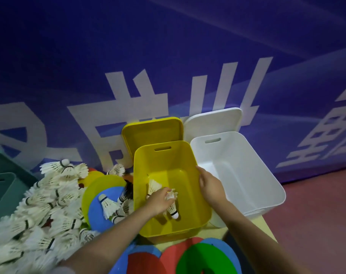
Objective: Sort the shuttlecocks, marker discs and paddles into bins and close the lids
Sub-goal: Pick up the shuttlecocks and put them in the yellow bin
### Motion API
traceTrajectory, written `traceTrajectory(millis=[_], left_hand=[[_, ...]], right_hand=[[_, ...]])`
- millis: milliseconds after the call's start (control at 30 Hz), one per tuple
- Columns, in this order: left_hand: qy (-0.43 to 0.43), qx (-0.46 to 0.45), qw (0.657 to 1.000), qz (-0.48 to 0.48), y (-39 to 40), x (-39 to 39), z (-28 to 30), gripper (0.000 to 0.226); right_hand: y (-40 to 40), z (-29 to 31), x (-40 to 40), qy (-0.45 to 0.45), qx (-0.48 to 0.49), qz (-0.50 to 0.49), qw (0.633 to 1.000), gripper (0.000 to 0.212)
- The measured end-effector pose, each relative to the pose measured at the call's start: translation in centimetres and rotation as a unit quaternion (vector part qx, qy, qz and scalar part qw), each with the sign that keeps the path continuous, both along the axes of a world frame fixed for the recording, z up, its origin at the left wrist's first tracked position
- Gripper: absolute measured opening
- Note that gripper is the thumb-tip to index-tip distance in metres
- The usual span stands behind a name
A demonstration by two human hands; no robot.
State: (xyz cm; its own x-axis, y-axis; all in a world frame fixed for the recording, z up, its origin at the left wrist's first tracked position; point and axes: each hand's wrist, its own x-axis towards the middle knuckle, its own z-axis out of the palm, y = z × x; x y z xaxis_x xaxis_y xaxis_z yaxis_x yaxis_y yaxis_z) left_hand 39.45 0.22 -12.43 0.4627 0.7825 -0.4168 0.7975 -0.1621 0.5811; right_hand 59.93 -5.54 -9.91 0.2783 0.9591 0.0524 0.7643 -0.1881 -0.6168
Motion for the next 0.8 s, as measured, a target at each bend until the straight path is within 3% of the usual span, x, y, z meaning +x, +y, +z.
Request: traceTrajectory(millis=[133,200,367,533,667,800], left_hand=[[0.118,0.005,0.990,-0.075,0.3,0.7,-2.3,0.063],[0.118,0.026,0.990,-0.068,0.4,0.9,-2.7,0.067],[0.046,0.026,0.998,-0.027,0.8,0.2,-0.5,0.058],[-0.127,0.094,0.985,0.062,1.0,-3.6,6.0,0.032],[-0.181,0.166,0.965,0.091,1.1,-9.7,9.6,0.025],[-0.178,0.185,0.959,0.122,0.8,-16.5,10.6,0.024]], right_hand=[[-0.1,-0.1,0.1,0.013,0.029,-0.015,0.999,0.042],[-0.1,-0.3,0.1,0.015,0.037,-0.012,0.999,0.041],[0.0,0.2,-0.1,0.010,0.019,-0.017,1.000,0.042],[0.2,1.4,-0.7,-0.013,-0.013,-0.019,1.000,0.042],[0.6,3.8,-4.9,0.064,0.082,-0.115,0.988,0.039],[0.4,6.4,-12.9,0.132,0.111,-0.033,0.984,0.038]])
